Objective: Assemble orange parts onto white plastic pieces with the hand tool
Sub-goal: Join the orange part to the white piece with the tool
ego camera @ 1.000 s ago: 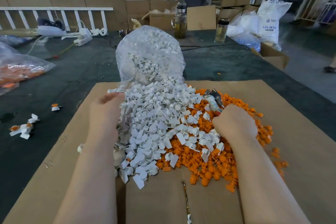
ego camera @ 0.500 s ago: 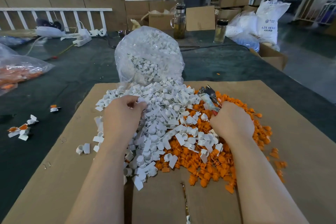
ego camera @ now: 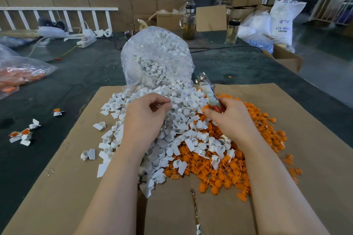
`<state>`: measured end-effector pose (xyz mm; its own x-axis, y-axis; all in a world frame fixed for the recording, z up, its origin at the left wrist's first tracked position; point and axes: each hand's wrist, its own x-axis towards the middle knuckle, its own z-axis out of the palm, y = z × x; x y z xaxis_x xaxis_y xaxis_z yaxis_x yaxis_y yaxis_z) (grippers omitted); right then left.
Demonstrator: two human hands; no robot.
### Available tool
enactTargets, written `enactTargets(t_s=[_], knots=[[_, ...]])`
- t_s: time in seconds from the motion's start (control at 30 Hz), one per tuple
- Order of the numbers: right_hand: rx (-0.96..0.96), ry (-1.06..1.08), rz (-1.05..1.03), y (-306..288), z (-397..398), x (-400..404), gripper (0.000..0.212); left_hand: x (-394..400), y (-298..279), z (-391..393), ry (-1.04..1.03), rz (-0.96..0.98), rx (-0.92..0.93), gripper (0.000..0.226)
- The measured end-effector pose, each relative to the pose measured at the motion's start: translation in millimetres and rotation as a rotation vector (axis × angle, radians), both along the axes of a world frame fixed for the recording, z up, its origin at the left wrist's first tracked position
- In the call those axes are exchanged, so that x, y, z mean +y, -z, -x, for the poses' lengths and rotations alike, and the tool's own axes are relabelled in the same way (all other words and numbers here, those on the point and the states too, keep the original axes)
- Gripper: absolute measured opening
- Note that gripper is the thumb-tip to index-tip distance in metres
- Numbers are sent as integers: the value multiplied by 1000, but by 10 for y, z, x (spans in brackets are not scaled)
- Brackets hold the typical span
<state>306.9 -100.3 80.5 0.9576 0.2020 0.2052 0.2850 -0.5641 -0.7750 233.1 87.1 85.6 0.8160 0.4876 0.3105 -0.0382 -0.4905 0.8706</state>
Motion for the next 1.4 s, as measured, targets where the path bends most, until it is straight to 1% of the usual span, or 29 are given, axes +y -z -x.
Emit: enactTargets(t_s=[0.07,0.2,0.33,0.4,0.5,0.6,0.67,0.83,0.93,1.0,1.07,1.2,1.33,1.4], knots=[[-31,-61,-5,-18,30,35,17,-68,-1,-3,54,-3,-14,18],[-134,-165,59,-50,98,128,15,-215,4,-24,148,7,-37,22],[-141,-226,25,-55,129,179,9,-258,-3,-39,177,-66,-70,23],[-108,-241,-30,-60,137,179,11,-246,-9,-35,176,-20,-62,28],[-29,-265,-152,-72,152,171,17,-228,-41,-6,195,109,-51,24],[4,-265,-264,-77,165,175,12,-219,-97,36,250,177,-80,26],[4,-263,-282,-81,169,180,9,-215,-110,51,272,200,-85,28],[-9,-255,-281,-87,180,190,11,-222,-84,44,285,211,-68,25],[-23,-223,-274,-81,181,202,7,-220,-60,10,251,217,-71,19],[-18,-198,-276,-75,178,206,5,-233,-44,-6,215,252,-73,13],[-14,-182,-271,-68,169,205,10,-253,-38,-15,182,296,-89,9],[-49,-169,-199,-72,168,205,15,-280,-44,-20,174,379,-109,10],[-110,-176,-131,-77,186,222,14,-301,-22,-28,163,285,-90,14],[-160,-166,-86,-70,185,231,11,-307,-23,-27,150,288,-77,14]])
